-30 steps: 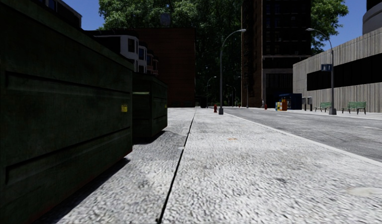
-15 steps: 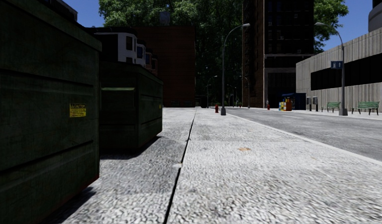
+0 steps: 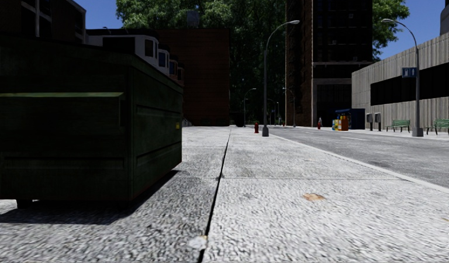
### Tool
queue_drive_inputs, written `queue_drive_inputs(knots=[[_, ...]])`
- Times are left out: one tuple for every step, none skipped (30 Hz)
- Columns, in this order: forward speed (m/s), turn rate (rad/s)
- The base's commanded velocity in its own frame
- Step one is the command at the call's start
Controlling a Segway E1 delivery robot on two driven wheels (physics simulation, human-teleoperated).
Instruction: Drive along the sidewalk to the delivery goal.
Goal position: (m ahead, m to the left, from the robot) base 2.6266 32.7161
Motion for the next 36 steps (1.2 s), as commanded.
queue_drive_inputs(knots=[[2.00, 0.00], [2.00, 0.00], [2.00, 0.00], [2.00, 0.00], [2.00, 0.00], [2.00, 0.00], [2.00, 0.00], [2.00, 0.00], [2.00, 0.00], [2.00, 0.00], [2.00, 0.00], [2.00, 0.00], [2.00, 0.00], [2.00, 0.00], [2.00, 0.00], [2.00, 0.00], [2.00, 0.00], [2.00, 0.00], [2.00, 0.00], [2.00, 0.00], [2.00, 0.00], [2.00, 0.00], [2.00, 0.00], [2.00, 0.00], [2.00, 0.00], [2.00, 0.00], [2.00, 0.00], [2.00, 0.00], [2.00, 0.00], [2.00, 0.00], [2.00, 0.00], [2.00, 0.00], [2.00, 0.00], [2.00, 0.00], [2.00, 0.00], [2.00, 0.00]])
